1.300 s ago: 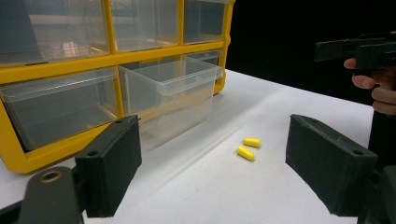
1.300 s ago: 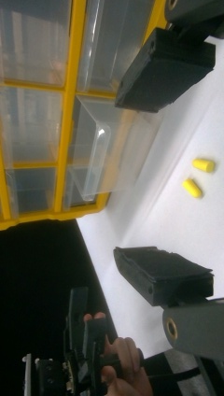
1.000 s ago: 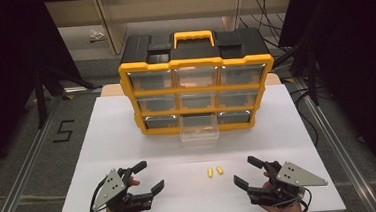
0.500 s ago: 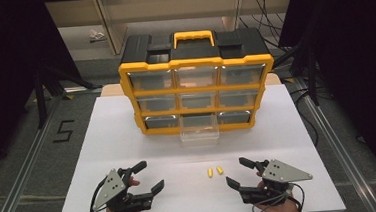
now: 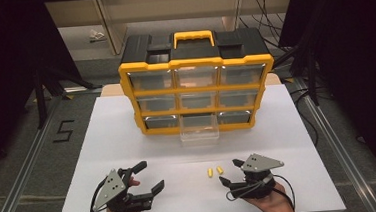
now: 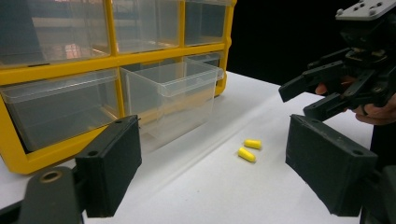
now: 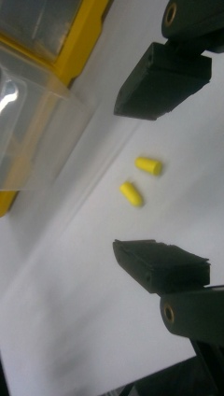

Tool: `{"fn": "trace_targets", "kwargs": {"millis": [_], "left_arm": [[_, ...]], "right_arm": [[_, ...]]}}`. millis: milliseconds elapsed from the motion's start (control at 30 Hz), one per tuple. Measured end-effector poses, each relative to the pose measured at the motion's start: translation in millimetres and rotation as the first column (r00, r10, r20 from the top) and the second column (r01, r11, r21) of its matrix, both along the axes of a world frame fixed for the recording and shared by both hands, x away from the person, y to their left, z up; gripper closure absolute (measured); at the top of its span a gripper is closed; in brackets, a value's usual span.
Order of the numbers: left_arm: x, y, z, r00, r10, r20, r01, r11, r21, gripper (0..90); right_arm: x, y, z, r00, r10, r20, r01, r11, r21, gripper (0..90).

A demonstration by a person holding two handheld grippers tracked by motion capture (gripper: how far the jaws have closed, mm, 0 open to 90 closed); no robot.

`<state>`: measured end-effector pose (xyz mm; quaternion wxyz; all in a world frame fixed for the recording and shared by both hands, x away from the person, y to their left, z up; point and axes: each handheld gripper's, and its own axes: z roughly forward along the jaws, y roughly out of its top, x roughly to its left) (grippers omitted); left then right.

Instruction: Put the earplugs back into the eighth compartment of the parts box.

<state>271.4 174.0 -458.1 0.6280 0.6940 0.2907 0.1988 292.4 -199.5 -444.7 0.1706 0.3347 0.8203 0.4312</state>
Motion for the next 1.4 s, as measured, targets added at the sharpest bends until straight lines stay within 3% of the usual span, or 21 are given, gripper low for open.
{"fn": "trace_targets", "kwargs": {"millis": [200,400,567,867,1400], "left_arm": [[-0.2,-0.2,0.0,1.0000,0.002,0.001,-0.002,1.0000,0.003,18.0],[-0.3,-0.1,0.2,1.0000,0.001,0.002,-0.001,1.0000,0.001,18.0],[-0.3,0.6,0.5,1.0000,0.004,0.002,-0.004,1.0000,-0.002,18.0],[-0.6,0.9,0.8,1.0000,0.005,0.005,-0.005,1.0000,-0.003,18.0],[-0.4,1.1,0.7,1.0000,0.005,0.006,-0.005,1.0000,-0.001,18.3]], "right_arm": [[8.1,7.2,-5.4,0.9995,-0.015,-0.029,0.013,0.9972,-0.074,31.5],[20.8,12.8,-10.9,0.9974,-0.026,-0.067,0.018,0.9924,-0.122,41.7],[32.2,15.4,-15.6,0.9919,-0.042,-0.120,0.024,0.9895,-0.143,45.0],[45.9,23.0,-24.4,0.9857,-0.023,-0.167,-0.010,0.9808,-0.195,53.3],[57.9,30.9,-33.5,0.9780,-0.005,-0.208,-0.051,0.9643,-0.260,69.8]]}}
